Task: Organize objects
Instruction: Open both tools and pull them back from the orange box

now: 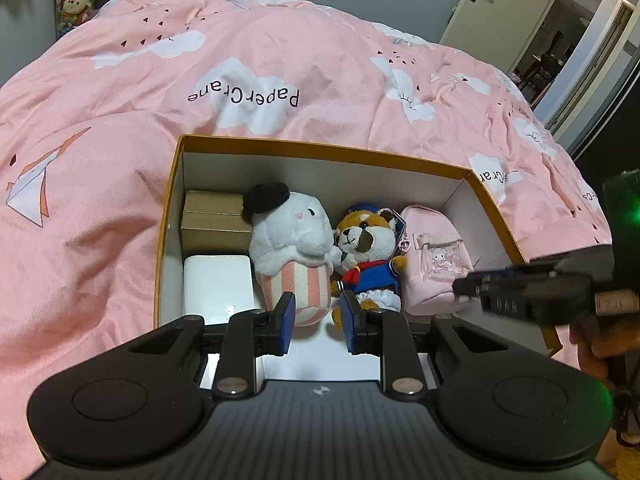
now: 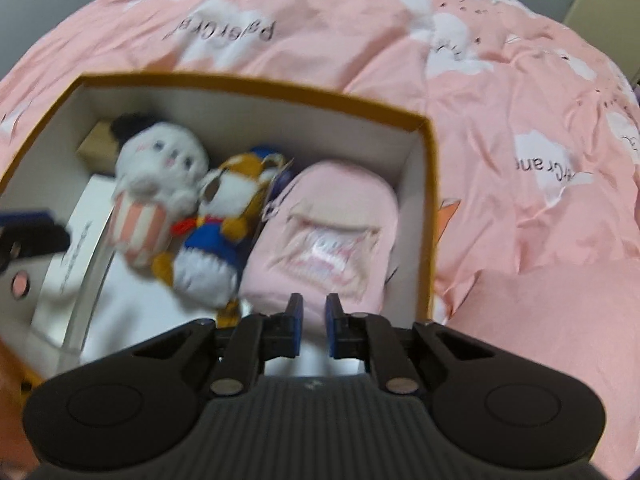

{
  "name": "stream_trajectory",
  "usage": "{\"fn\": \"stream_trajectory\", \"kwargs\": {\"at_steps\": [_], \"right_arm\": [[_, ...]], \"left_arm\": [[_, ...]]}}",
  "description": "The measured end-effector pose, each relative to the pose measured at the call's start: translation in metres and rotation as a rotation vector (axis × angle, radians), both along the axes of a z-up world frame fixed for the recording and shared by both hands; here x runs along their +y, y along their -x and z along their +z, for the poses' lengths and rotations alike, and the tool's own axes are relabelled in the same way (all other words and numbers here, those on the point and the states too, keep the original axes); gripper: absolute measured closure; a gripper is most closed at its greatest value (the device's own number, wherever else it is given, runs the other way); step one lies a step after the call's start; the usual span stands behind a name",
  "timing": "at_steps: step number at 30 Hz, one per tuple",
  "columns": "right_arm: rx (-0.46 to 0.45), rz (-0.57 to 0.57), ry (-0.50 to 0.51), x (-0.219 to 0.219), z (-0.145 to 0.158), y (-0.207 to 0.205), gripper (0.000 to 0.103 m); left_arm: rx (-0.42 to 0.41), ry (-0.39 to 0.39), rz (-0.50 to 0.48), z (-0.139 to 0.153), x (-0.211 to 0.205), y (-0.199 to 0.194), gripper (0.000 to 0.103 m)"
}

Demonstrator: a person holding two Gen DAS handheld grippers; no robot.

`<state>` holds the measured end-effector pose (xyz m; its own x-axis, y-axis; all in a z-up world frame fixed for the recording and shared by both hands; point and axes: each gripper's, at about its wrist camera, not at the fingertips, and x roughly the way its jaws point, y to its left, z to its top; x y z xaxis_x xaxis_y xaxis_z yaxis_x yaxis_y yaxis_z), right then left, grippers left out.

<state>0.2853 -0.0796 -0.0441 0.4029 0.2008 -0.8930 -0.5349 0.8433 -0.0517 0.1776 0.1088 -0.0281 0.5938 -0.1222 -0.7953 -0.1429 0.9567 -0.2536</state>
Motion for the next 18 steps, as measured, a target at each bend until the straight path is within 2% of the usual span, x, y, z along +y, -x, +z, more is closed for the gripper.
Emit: {"fn": "stream_trajectory", "kwargs": {"at_steps": [4, 7, 12, 18], "right_arm": [[-0.014, -0.033, -0.022, -0.004, 0.002, -0.007, 0.093], [-0.020, -0.019, -0.071, -0.010, 0.011, 0.004, 0.092], [-0.107, -0.006, -0.160, -0.024, 0.036, 0.038, 0.091], [-0.155, -0.007, -0.319, -0.047, 0.064, 0.089, 0.090]], "left_arm": [[-0.005, 0.009, 0.003, 0.002, 0.000, 0.003, 0.076], [-0.027, 0.008, 0.003, 0.008, -0.001, 0.007, 0.076], [-0.085, -0.012, -0.024, 0.025, -0.010, 0.023, 0.076], [-0.122, -0.002, -0.044, 0.041, -0.022, 0.057, 0.076]]}}
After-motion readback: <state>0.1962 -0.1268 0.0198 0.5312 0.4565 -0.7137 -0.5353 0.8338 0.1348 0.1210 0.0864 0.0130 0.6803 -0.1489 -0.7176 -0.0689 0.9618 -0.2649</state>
